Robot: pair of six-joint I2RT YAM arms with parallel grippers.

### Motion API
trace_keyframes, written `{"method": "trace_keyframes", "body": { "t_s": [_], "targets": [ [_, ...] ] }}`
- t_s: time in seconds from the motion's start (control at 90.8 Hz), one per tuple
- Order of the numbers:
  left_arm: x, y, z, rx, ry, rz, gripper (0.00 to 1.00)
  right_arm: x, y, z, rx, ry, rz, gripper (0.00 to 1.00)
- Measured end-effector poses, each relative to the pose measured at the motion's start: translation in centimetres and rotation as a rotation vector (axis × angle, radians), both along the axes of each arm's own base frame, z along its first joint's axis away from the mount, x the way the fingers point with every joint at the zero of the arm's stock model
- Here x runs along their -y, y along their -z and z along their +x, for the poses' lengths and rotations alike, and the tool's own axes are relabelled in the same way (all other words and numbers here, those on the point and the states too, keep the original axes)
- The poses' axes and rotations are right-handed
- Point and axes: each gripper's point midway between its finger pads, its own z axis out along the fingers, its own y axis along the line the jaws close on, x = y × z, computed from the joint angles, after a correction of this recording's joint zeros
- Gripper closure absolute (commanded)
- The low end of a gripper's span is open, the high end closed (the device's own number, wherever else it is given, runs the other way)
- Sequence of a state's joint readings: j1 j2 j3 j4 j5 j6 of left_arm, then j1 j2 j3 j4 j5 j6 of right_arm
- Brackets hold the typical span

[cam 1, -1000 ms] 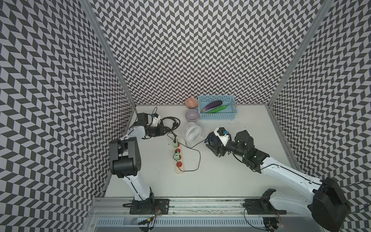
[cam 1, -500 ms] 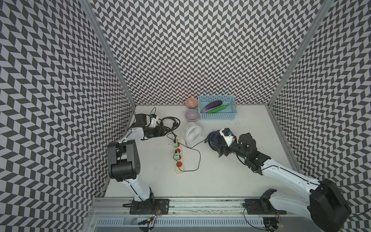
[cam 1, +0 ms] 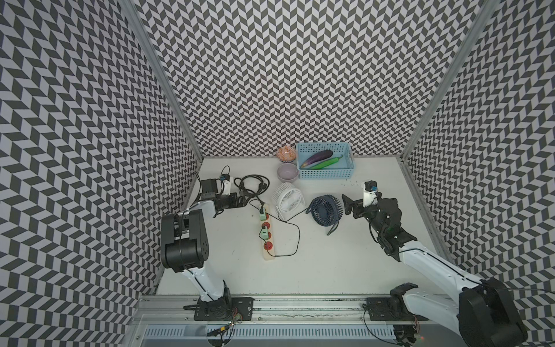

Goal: Plug the desk fan into the power strip
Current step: Reset both arms

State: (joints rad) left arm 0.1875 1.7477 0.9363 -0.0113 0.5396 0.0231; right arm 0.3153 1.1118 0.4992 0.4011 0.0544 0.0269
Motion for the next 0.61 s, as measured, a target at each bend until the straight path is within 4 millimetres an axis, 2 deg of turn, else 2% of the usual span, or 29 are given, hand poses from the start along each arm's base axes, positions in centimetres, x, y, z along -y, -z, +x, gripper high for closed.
{"method": "trace_keyframes", "body": {
  "t_s": [0.132, 0.275, 0.408, 0.606],
  "targets": [
    [0.1, 0.4, -1.0, 0.095, -0.012, 0.032, 0.00, 3.0, 0.8, 0.2, 0.015, 0.104, 0.023, 0.00],
    [0.4, -1.7, -1.7, 0.250, -0.022, 0.064, 0.00, 5.1, 1.7, 0.1, 0.027, 0.178, 0.020, 0.00],
    [1.1, -3.6, -2.5, 0.396, -0.017, 0.092, 0.00, 6.4, 2.3, 0.2, 0.046, 0.226, 0.015, 0.00],
    [1.4, -4.0, -3.4, 0.492, -0.034, 0.120, 0.00, 7.7, 4.0, -0.1, 0.064, 0.275, -0.002, 0.00]
  ]
}}
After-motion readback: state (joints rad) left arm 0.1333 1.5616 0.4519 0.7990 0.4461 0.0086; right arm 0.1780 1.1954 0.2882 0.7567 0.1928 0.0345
